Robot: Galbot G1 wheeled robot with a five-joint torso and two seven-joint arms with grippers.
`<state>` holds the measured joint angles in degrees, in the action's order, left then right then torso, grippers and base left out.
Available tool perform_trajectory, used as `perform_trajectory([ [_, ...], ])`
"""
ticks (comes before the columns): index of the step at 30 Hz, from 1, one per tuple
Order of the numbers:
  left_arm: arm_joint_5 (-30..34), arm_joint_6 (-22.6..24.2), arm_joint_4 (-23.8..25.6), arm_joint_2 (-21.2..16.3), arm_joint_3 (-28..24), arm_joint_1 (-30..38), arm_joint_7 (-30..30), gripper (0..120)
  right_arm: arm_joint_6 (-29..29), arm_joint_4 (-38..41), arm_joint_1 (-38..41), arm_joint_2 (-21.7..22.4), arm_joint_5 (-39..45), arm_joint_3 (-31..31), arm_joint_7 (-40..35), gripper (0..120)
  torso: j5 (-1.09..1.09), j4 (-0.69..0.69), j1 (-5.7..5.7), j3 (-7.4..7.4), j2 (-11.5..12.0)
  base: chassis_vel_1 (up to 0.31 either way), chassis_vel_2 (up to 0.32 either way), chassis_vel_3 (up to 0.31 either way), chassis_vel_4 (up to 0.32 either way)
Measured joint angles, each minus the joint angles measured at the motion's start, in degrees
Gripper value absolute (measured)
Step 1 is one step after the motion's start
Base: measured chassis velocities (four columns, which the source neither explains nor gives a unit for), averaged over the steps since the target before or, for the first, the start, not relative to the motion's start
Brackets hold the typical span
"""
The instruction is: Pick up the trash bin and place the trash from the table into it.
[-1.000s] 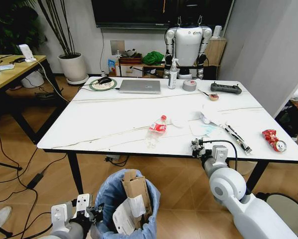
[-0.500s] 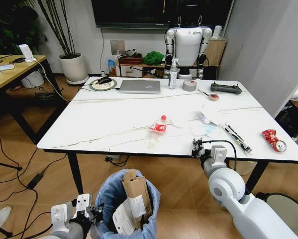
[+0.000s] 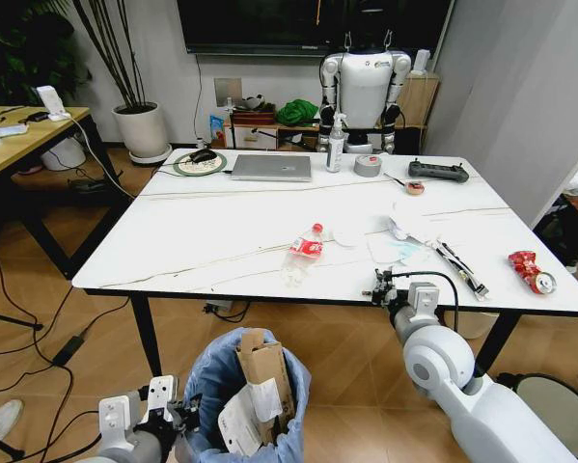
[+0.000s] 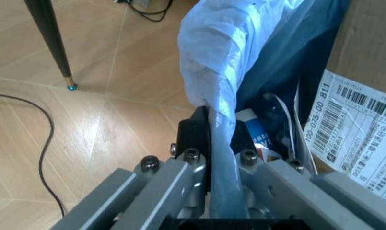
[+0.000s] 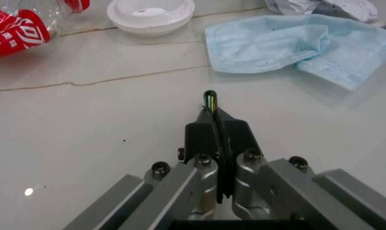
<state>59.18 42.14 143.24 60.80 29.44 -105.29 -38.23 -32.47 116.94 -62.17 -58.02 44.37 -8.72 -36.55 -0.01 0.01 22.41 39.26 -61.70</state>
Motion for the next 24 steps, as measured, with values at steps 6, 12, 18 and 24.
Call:
perform_trajectory([
  [6, -0.12, 0.00, 0.00, 0.02, 0.01, -0.04, 0.13, 0, 0.06, -0.12, -0.03, -0.09, -0.28, -0.03, 0.01, 0, 0.00, 0.00, 0.00, 0.00, 0.00, 0.000, 0.000, 0.000, 0.000],
  [12, -0.13, 0.00, 0.00, -0.07, 0.10, -0.10, 0.18, 0, 0.08, 0.08, 0.25, -0.35, -0.17, -0.03, -0.13, 0, 0.01, 0.00, 0.00, 0.01, 0.00, 0.000, 0.000, 0.000, 0.000],
  [18, -0.15, 0.00, 0.00, -0.12, 0.13, -0.09, 0.21, 0, 0.03, 0.60, 0.73, -0.41, 0.81, 0.14, -0.91, 12, 0.01, 0.00, 0.00, 0.01, 0.00, 0.000, 0.000, 0.000, 0.000],
  [24, -0.21, 0.00, 0.00, -0.07, 0.09, -0.08, 0.24, 0, -0.03, 1.02, 1.12, -0.40, 1.58, 0.05, -1.46, 30, 0.01, 0.00, 0.00, 0.01, 0.00, 0.000, 0.000, 0.000, 0.000],
])
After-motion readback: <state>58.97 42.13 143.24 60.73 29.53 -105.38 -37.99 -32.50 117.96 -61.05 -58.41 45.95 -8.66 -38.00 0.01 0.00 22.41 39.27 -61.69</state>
